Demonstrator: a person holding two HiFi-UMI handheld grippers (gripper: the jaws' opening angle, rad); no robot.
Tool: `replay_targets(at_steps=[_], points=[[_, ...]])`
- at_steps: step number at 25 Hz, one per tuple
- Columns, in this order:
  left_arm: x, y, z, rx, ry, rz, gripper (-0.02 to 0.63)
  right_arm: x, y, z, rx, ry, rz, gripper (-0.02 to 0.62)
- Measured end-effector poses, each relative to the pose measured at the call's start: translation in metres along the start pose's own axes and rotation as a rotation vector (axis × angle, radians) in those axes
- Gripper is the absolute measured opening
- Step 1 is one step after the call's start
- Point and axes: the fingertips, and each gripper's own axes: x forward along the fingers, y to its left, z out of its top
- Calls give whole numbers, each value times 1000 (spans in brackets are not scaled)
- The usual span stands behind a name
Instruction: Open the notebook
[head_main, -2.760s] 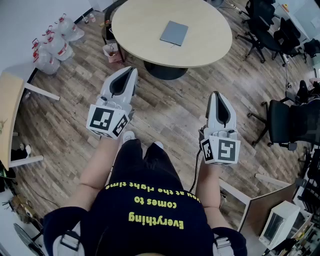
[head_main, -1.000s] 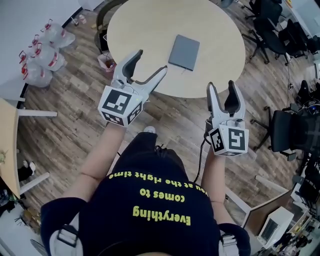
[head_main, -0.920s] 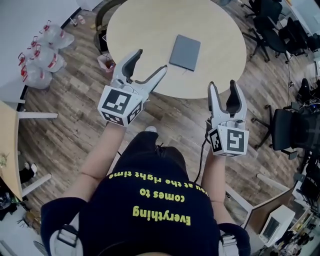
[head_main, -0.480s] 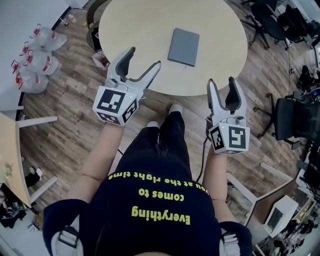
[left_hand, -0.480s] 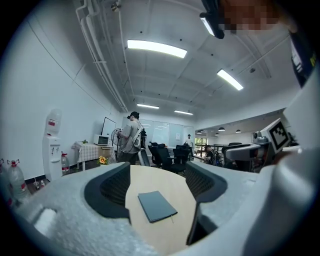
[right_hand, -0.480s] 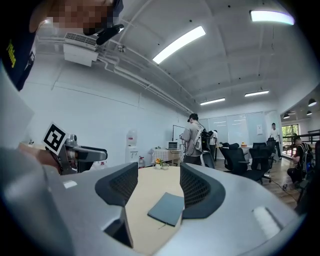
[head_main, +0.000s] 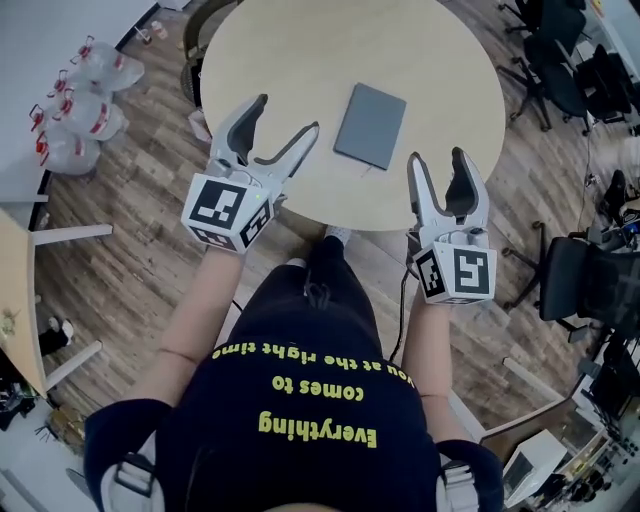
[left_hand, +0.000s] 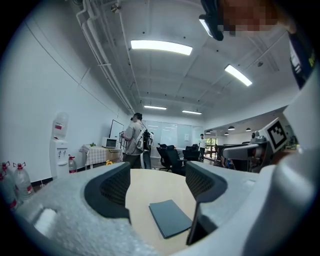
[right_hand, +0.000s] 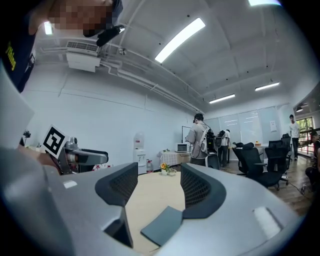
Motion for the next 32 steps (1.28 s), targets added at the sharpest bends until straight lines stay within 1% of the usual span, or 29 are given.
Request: replay_targets(at_steps=[5,8,12,17,20,24,28,32], points=[[45,12,1,1,-3,61,345,45,-38,4,-2,-8,66,268],[67,18,1,4,1,91,345,69,-53,4,3,-7,105,268],[84,28,1,8,1,127,345,97,-55,2,8,4,158,268],[103,40,-3,-1,15,121,345,120,-60,-6,30,22,160,268],[116,50,-3,-2,15,96,345,131,-66,-9,30,38,128,268],[129,68,-4,-3,17,34,345,140,-67,-7,24,40,41,268],[144,89,2,4,5,-22,345,147,-66,-13,48,64,-44,267],[161,108,2,-4,7,-83,345,153,-65,-17,50,66,-124,247]])
